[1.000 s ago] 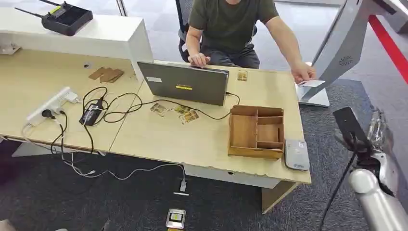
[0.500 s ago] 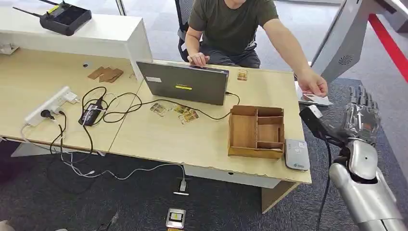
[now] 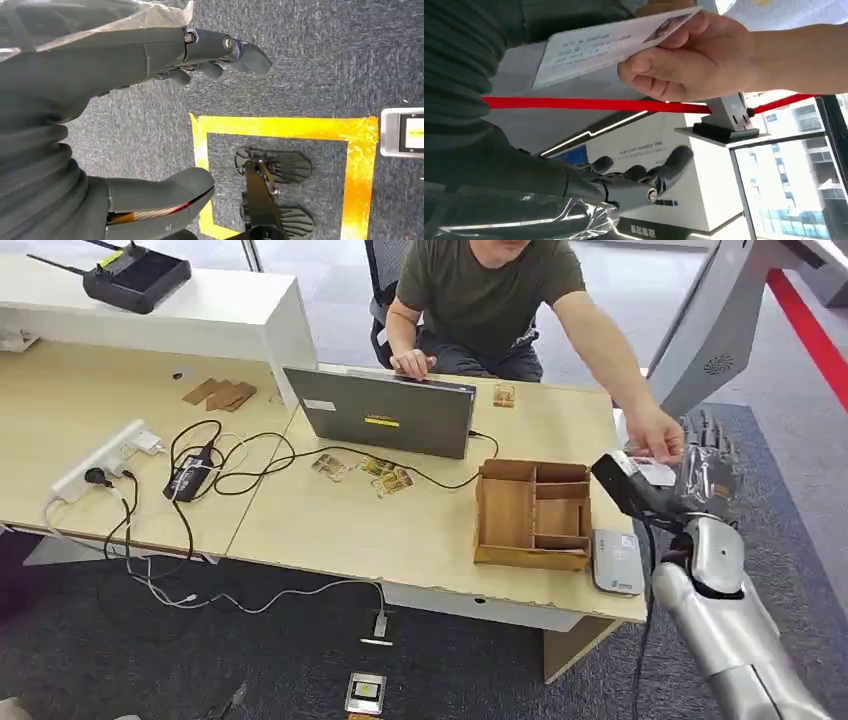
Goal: Pass the card to the sensor for recognition and then transmit it.
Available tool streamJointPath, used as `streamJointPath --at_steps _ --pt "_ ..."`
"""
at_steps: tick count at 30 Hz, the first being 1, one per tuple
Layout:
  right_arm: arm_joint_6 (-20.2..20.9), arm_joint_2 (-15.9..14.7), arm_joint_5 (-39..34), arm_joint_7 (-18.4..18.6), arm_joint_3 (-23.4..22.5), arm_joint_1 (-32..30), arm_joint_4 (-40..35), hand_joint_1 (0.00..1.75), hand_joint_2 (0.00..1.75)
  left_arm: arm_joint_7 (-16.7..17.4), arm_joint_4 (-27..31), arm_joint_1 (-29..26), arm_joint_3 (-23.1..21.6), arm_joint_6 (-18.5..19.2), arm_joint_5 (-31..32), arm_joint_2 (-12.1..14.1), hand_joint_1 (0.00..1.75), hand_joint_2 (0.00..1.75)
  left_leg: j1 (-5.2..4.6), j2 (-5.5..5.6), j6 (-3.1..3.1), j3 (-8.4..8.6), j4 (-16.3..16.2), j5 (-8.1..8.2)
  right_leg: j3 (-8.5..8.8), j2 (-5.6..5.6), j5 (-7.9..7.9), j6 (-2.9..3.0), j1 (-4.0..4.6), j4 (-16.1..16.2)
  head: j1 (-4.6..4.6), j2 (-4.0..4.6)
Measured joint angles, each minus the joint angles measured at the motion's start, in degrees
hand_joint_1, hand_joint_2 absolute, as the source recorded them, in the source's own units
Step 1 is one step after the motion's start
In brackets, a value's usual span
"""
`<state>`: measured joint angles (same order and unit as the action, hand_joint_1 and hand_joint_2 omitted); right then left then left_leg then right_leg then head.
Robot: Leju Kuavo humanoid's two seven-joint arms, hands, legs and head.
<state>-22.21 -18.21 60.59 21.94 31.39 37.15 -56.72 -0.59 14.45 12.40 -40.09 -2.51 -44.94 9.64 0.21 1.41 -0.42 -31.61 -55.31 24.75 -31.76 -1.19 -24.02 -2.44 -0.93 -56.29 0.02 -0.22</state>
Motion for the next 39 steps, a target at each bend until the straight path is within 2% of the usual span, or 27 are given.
streamJointPath --at_steps 9,14,19,28,35,39 --pt "-0.48 1.93 -0.04 -0.68 1.20 0.63 3.41 1.75 1.75 -0.20 0.00 -0.17 0.00 0.00 0.55 0.00 0.00 1.75 0.00 0.00 0.00 -0.01 0.00 0.00 -0.01 0.00 -0.02 -0.02 -0.01 0.01 0.00 0.00" --pt "-2.21 2.49 -1.07 -2.25 1.62 0.23 3.74 1.75 1.75 -0.37 0.00 -0.29 0.00 -0.44 0.96 0.00 0.00 1.75 0.00 -0.01 0.00 0.00 -0.01 0.00 -0.03 0.00 -0.02 -0.02 0.00 0.01 0.00 0.00" --pt "-3.91 2.36 -5.73 -2.84 1.18 -3.18 0.50 1.75 1.75 -0.42 0.00 -0.83 0.02 -1.03 0.98 0.00 0.00 1.75 0.00 -0.02 0.04 0.02 -0.01 0.04 -0.05 0.00 -0.03 -0.02 0.00 0.01 0.02 0.00" --pt "-2.62 0.04 -15.37 -0.39 -0.42 -11.69 -7.39 1.75 1.75 -0.48 0.00 -1.72 0.24 -1.33 0.85 0.20 0.00 1.75 0.00 -0.05 0.03 0.05 0.00 0.11 0.02 -0.04 -0.08 -0.04 0.01 0.09 0.04 0.00" --pt "-3.70 -0.33 -23.17 -3.61 -0.39 -15.79 -4.70 1.75 1.75 -0.85 0.00 -2.76 1.05 -1.51 -0.28 0.70 0.00 1.75 0.00 -0.11 0.03 0.03 0.01 0.15 -0.03 -0.06 -0.10 -0.01 0.00 0.08 -0.02 0.00" --pt "-1.95 0.18 -25.61 -3.87 0.07 -16.32 -0.94 1.75 1.75 -1.25 0.00 -3.02 1.46 -1.38 -0.33 0.77 0.00 1.75 0.01 -0.13 0.03 0.03 0.01 0.15 -0.03 -0.06 -0.10 0.00 0.02 0.08 0.00 0.00"
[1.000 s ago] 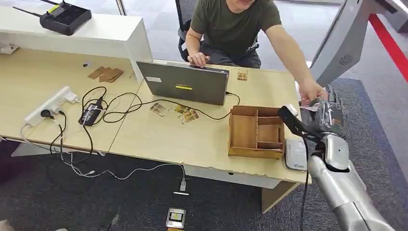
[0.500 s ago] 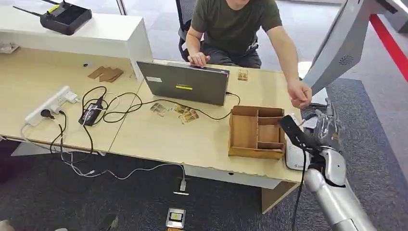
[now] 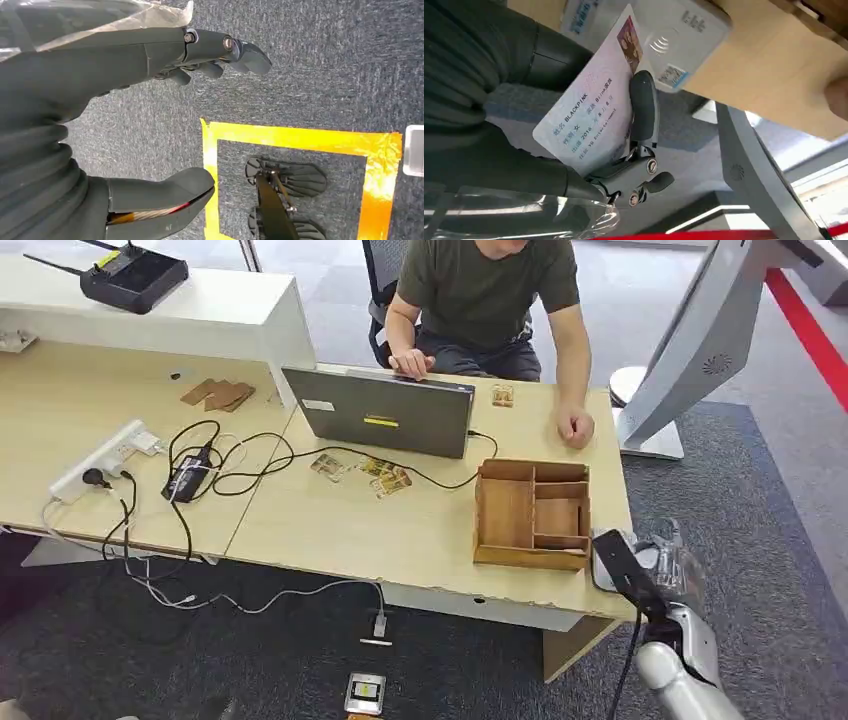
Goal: Pass the card to the sensor for recognition and then transmit it.
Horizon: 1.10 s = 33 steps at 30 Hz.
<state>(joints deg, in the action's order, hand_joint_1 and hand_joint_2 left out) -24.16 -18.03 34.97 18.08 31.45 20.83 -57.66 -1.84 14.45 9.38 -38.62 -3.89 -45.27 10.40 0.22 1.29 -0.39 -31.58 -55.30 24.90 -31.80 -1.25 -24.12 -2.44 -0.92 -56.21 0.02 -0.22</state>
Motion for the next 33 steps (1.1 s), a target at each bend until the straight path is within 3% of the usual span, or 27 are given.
streamJointPath --at_steps 8,15,25,33 --pt "2.93 1.29 -2.12 -0.75 1.20 0.49 5.10 1.75 1.75 -0.09 0.00 0.03 0.11 0.35 -0.07 0.28 0.00 1.75 0.00 -0.02 0.00 0.05 0.00 0.00 0.04 0.00 -0.01 0.02 0.01 0.00 0.02 0.00" --pt "4.51 1.27 -2.86 3.03 2.89 2.18 4.95 1.75 1.75 -0.07 0.00 0.01 0.11 0.37 -0.63 0.41 0.00 1.75 0.00 -0.03 0.00 0.12 0.00 0.00 0.13 0.00 0.00 0.01 0.00 0.01 0.00 0.00" --pt "4.62 -2.60 4.92 10.14 4.39 5.09 -7.28 1.75 1.75 0.02 0.00 0.03 0.11 0.37 -1.31 0.66 0.00 1.75 -0.01 -0.03 0.00 0.07 -0.01 -0.03 0.05 -0.01 0.08 -0.03 -0.03 -0.02 0.00 0.00" --pt "13.08 -3.65 9.70 11.91 5.23 10.76 -16.85 1.75 1.75 1.88 0.13 1.55 0.07 0.29 -0.20 0.52 0.00 1.75 -0.01 -0.01 0.01 0.05 -0.01 -0.04 0.05 0.00 0.07 -0.03 0.00 -0.03 0.00 0.00"
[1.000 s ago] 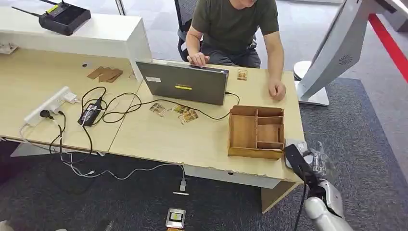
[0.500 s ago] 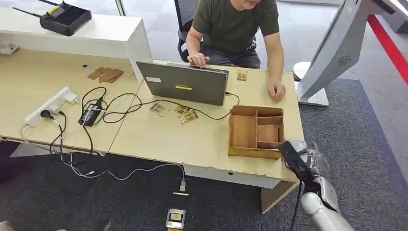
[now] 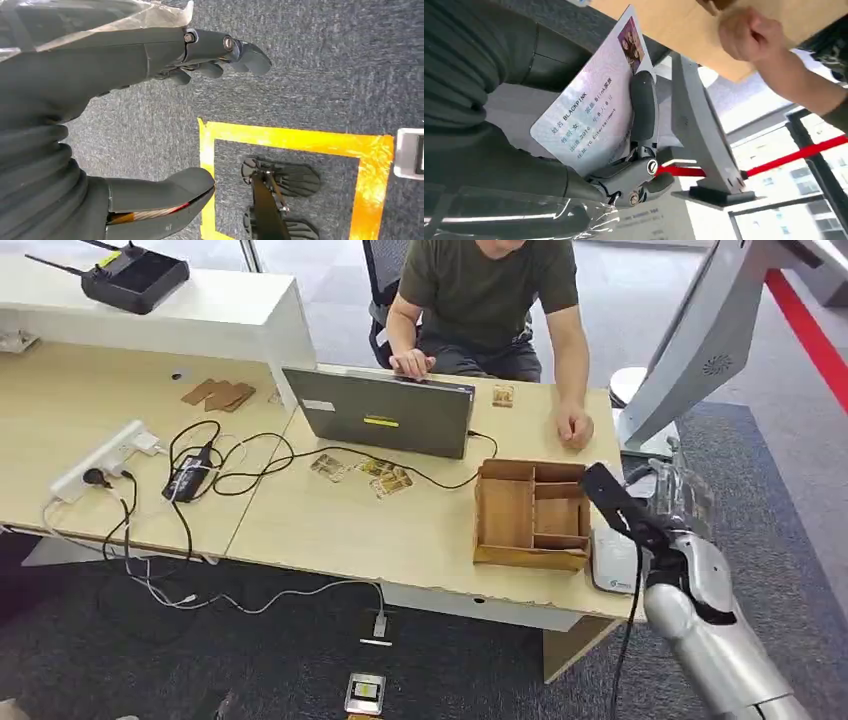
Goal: Pass the card to the sensor for recognition and then transmit it.
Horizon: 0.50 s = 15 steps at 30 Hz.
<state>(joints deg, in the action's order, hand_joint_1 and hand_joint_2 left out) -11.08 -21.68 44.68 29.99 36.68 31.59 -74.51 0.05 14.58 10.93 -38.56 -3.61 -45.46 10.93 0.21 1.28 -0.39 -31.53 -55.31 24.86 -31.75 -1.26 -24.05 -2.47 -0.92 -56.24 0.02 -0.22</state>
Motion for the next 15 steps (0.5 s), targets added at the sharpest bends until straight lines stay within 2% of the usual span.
streamJointPath --at_steps 4,15 --pt "3.16 1.15 -0.52 -0.35 0.94 3.31 -0.13 1.75 1.75 1.38 0.15 1.30 -0.09 0.22 1.18 -0.26 0.00 1.75 0.00 -0.01 0.02 -0.01 0.00 -0.02 0.00 0.00 0.01 0.00 0.00 -0.04 0.00 0.00" --pt "2.95 5.47 -5.12 -2.45 3.32 8.11 2.47 1.75 1.75 3.38 0.24 3.56 -0.61 0.79 2.86 -1.01 0.00 1.75 0.01 0.03 0.02 -0.04 0.00 -0.01 -0.02 0.01 0.00 0.00 0.00 -0.03 0.00 0.00"
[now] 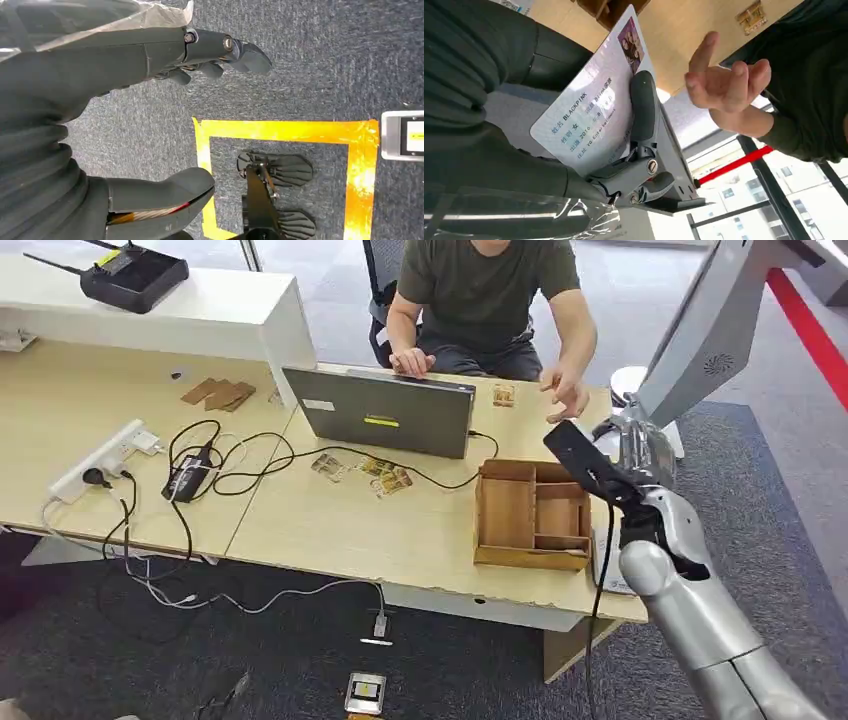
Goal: Pass the card to the sensor for recognition and then transmit it.
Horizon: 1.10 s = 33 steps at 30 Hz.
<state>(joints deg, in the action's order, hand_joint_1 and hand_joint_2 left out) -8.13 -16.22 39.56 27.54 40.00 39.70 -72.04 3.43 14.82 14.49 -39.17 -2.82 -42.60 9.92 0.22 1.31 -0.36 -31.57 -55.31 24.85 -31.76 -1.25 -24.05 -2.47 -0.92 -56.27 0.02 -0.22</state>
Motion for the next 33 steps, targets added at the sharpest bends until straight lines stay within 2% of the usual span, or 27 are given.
streamJointPath --at_steps 13,14,15,16,23,29,33 --pt "-0.68 1.42 0.77 0.35 0.83 0.25 2.01 1.75 1.75 0.48 -0.02 0.51 -0.53 -0.02 0.92 -0.57 0.00 1.75 0.00 0.00 0.00 0.00 0.00 0.00 -0.02 0.00 0.00 0.00 0.00 0.01 0.00 0.00" --pt "-0.66 1.44 0.96 0.46 0.83 0.22 2.01 0.44 1.75 0.48 -0.02 0.53 -0.55 -0.02 0.94 -0.59 0.00 1.75 0.00 0.00 0.00 0.01 0.00 0.00 -0.02 0.00 0.00 0.00 0.00 0.01 0.00 0.00" --pt "-0.63 1.46 1.14 0.50 0.83 0.19 1.99 0.14 1.75 0.50 -0.02 0.56 -0.59 -0.04 0.96 -0.61 0.00 1.75 0.00 -0.01 0.00 0.01 0.00 0.00 -0.02 0.00 0.00 0.00 0.00 0.01 0.00 0.00" --pt "-0.57 1.49 1.27 0.63 0.83 0.16 1.99 0.00 1.75 0.50 -0.02 0.59 -0.70 -0.06 0.98 -0.63 0.00 1.75 0.00 -0.01 0.00 0.01 -0.01 0.00 -0.02 0.00 0.00 0.00 0.00 0.01 0.00 0.00" --pt "-0.79 1.77 3.30 1.18 0.63 -0.82 1.51 0.00 1.75 0.68 -0.02 0.55 -0.88 -0.33 0.90 -0.70 0.00 1.75 0.00 -0.01 0.00 0.01 0.00 0.00 -0.03 0.00 0.00 0.00 0.00 0.01 0.02 0.00" --pt "-1.57 1.09 4.70 0.79 -0.64 -4.16 -3.35 0.00 1.75 -0.06 -0.02 -0.37 -0.88 -0.72 -0.13 -0.61 0.00 1.75 0.00 0.00 -0.01 0.01 0.00 0.02 -0.04 0.00 -0.02 -0.01 0.00 0.02 0.02 0.00" --pt "2.10 -0.92 6.77 1.03 -1.94 -8.74 -10.99 0.00 1.75 -1.39 -0.04 -1.52 -0.88 -0.72 -0.83 -0.33 0.00 1.75 0.00 -0.01 -0.03 0.01 -0.01 0.06 -0.05 0.00 -0.06 0.01 0.00 0.05 0.02 0.00"
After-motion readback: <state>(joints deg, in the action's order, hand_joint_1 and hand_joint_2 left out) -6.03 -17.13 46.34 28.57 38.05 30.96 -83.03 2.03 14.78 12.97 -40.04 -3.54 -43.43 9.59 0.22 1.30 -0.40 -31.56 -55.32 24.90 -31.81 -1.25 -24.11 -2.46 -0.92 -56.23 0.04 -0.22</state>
